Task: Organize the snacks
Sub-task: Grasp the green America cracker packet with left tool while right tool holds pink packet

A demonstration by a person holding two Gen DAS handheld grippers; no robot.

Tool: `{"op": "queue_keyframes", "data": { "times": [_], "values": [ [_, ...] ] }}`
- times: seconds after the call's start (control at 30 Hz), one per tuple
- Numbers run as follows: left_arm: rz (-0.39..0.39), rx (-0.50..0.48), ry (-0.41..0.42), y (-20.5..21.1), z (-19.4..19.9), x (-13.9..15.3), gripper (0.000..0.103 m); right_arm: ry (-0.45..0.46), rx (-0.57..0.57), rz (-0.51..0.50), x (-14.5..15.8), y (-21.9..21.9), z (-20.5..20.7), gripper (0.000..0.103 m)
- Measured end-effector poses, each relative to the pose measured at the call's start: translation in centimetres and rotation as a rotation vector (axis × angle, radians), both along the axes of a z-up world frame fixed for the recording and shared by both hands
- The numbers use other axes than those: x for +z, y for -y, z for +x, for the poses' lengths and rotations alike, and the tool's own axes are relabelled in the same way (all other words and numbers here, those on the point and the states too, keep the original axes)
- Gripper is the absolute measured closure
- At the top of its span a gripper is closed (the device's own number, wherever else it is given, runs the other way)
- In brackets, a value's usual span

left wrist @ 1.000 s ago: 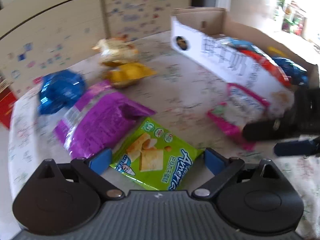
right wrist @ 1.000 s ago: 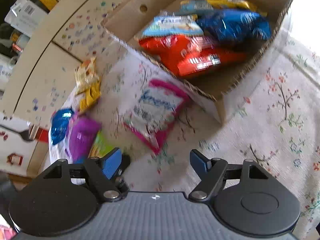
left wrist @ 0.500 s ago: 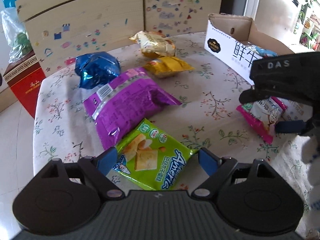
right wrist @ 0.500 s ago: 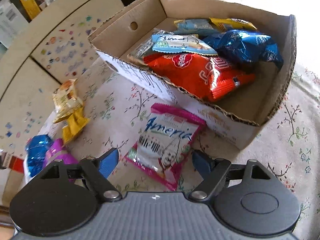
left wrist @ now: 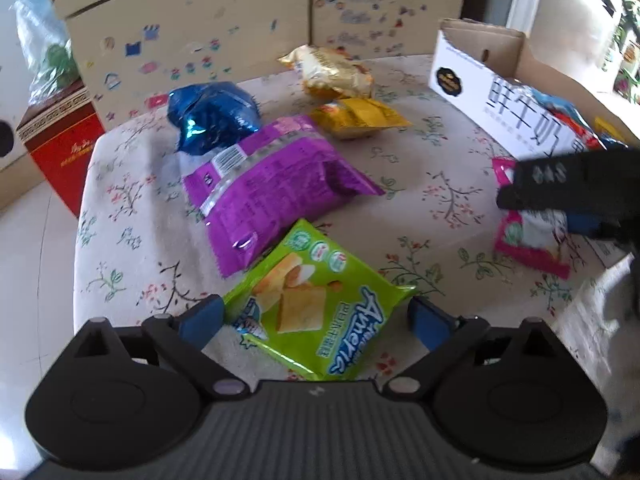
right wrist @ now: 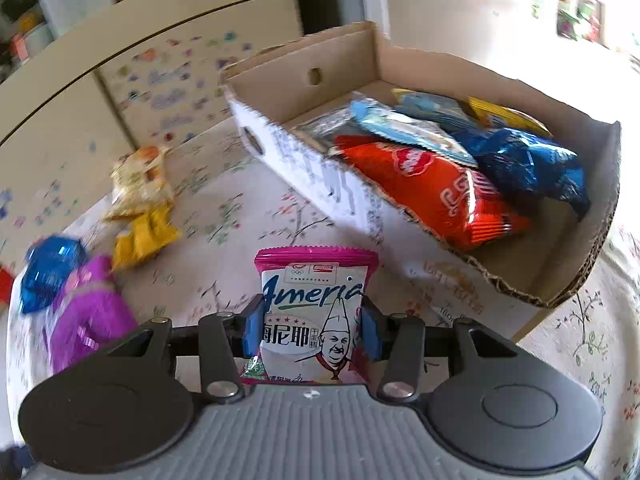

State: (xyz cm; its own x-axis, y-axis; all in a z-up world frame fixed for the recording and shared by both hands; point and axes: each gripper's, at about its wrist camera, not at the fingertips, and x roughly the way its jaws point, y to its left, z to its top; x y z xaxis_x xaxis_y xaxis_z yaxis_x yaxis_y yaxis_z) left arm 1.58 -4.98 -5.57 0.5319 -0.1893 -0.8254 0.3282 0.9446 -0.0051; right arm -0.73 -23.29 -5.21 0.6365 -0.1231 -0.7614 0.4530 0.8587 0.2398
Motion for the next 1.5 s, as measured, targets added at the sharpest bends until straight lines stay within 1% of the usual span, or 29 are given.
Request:
{"op": "queue_keyframes", "data": {
  "times": [0.13,0.23,0.3,0.37,0.43,0.53,0.6,0.77,0.83,0.9,0.93,1.03,1.17,1.2,1.3,1.4,1.43,1.5],
  "values": [
    [-0.007,0.008,-0.003,-0.4,0.0,0.0,0.005,0.003,0.164,-0.014,0.1,-0.7,-0.6,0.049],
    [-0.029,0.030,-0.013,-1.0,-0.1,0.2,0.005,0.006,0.368,-0.073,0.1,-1.7,-1.0,0.049],
    [-0.063,0.062,-0.031,-1.7,0.0,0.5,0.005,0.005,0.439,-0.101,-0.1,-1.9,-1.3,0.050],
    [-0.109,0.099,-0.053,-2.4,-0.1,0.7,0.005,-0.004,0.516,-0.150,-0.1,-2.2,-1.4,0.050],
    [-0.159,0.139,-0.072,-3.2,-0.1,0.9,0.005,-0.016,0.570,-0.170,-0.1,-2.4,-1.4,0.050],
    [-0.189,0.189,-0.083,-3.6,0.1,1.0,0.005,-0.048,0.631,-0.195,0.1,-2.8,-1.2,0.051],
    [-0.185,0.205,-0.086,-3.4,0.2,1.1,0.005,-0.069,0.661,-0.206,0.3,-2.9,-0.9,0.051],
    [-0.152,0.237,-0.084,-2.5,0.7,0.7,0.005,-0.107,0.715,-0.193,0.5,-2.4,0.2,0.050],
    [-0.113,0.239,-0.069,-2.0,0.9,0.7,0.003,-0.108,0.720,-0.198,0.5,-2.3,0.7,0.050],
    [-0.067,0.247,-0.050,-1.6,1.1,0.7,0.002,-0.107,0.701,-0.203,0.4,-2.0,1.2,0.050],
    [-0.058,0.260,-0.043,-1.5,1.3,0.8,0.002,-0.105,0.693,-0.198,0.4,-1.9,1.3,0.049],
    [-0.063,0.290,-0.057,-1.3,2.0,0.6,0.002,-0.099,0.695,-0.198,0.4,-1.8,1.5,0.046],
    [-0.043,0.313,-0.077,-0.5,2.4,0.5,0.002,-0.096,0.690,-0.193,0.4,-1.8,1.7,0.044],
    [-0.045,0.322,-0.088,-0.4,2.5,0.5,0.003,-0.095,0.687,-0.190,0.4,-1.8,1.7,0.044],
    [-0.083,0.347,-0.098,-0.3,2.9,0.9,0.003,-0.092,0.689,-0.183,0.3,-1.8,1.8,0.042],
    [-0.080,0.393,-0.128,-0.4,2.9,0.6,0.003,-0.094,0.688,-0.178,0.3,-1.7,1.9,0.041],
    [-0.066,0.396,-0.125,-0.3,2.8,0.4,0.002,-0.095,0.689,-0.177,0.3,-1.7,1.9,0.041],
    [0.001,0.377,-0.107,0.2,2.4,0.2,0.002,-0.096,0.692,-0.176,0.3,-1.7,2.0,0.041]
  ]
}}
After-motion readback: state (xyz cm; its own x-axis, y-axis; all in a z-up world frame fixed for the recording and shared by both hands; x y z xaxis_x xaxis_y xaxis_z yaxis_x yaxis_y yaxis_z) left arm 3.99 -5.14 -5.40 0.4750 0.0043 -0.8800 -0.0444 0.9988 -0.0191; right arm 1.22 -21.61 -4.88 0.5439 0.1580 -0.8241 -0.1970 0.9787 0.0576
